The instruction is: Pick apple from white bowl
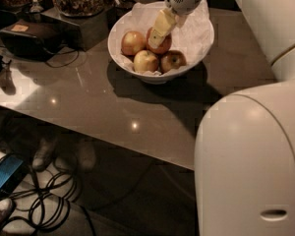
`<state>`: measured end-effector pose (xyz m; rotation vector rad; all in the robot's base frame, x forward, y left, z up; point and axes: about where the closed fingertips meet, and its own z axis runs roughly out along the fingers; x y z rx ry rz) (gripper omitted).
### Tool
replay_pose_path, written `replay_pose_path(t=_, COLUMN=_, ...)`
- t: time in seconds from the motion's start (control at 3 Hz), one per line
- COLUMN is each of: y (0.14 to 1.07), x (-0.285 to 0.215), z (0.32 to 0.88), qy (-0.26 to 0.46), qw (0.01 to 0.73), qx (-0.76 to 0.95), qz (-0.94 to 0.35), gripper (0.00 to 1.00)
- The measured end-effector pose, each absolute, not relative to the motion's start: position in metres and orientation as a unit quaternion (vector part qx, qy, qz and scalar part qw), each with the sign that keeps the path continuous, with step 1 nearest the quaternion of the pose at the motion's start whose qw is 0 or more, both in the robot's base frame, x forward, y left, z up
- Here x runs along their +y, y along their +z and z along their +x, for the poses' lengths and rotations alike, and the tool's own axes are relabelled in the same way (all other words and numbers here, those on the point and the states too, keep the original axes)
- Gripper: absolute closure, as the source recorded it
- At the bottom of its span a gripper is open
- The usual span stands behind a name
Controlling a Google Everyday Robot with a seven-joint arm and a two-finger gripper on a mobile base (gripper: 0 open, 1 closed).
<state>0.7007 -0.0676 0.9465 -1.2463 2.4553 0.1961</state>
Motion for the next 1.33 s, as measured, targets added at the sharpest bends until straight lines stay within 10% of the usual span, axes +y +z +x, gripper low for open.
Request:
replay_pose_path(t=1.0, y=0.912, x=-0.068, z=0.72, qy=0.069, qw=0.157, qx=0.884, qz=-0.435, gripper=0.22)
replay_pose_path(t=1.33, y=0.911, x=-0.067, z=0.72, qy=0.069, qw=0.157, qx=0.884, qz=-0.435, gripper=0.41)
